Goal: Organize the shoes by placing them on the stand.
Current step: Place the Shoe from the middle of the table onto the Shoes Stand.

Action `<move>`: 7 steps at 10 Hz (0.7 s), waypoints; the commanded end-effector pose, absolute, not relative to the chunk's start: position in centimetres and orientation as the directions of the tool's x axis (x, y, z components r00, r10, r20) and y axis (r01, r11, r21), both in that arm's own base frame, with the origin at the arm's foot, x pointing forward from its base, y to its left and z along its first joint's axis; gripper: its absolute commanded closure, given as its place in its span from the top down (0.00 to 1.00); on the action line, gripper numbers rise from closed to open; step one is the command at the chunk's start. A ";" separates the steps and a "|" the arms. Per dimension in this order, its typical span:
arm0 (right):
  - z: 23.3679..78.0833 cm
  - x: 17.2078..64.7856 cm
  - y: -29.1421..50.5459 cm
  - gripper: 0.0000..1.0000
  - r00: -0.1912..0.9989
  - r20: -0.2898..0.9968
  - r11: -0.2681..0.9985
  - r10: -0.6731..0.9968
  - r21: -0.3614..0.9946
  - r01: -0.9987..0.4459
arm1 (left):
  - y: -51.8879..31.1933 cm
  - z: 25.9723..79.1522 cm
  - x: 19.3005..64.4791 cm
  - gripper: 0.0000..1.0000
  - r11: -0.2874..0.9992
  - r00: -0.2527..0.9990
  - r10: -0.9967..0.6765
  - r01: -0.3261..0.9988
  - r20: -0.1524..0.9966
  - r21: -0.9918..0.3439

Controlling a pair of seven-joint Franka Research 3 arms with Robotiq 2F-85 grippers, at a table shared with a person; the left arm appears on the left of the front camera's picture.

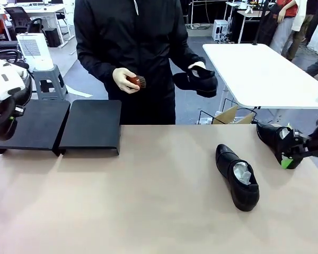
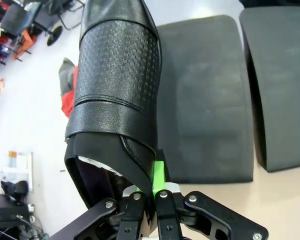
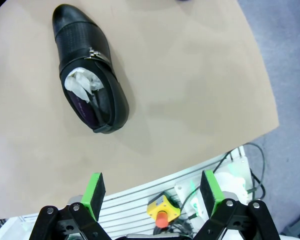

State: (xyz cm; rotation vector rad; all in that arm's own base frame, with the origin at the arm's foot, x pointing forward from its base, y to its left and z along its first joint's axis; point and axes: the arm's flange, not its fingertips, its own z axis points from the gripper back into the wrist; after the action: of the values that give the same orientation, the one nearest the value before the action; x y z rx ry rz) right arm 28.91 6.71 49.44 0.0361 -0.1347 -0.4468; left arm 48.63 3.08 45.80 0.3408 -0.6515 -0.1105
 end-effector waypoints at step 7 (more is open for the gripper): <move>49.4 29.2 6.9 1.00 0.897 0.127 0.906 -0.423 0.086 0.415 | 2.4 41.5 53.0 0.00 0.912 0.754 -0.249 -0.028 0.607 0.408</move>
State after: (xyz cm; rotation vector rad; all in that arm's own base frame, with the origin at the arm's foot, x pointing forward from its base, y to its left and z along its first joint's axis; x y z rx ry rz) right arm 28.92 6.71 49.44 0.0362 -0.1348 -0.4468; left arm 52.09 2.82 42.63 0.3786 -0.6840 -0.1480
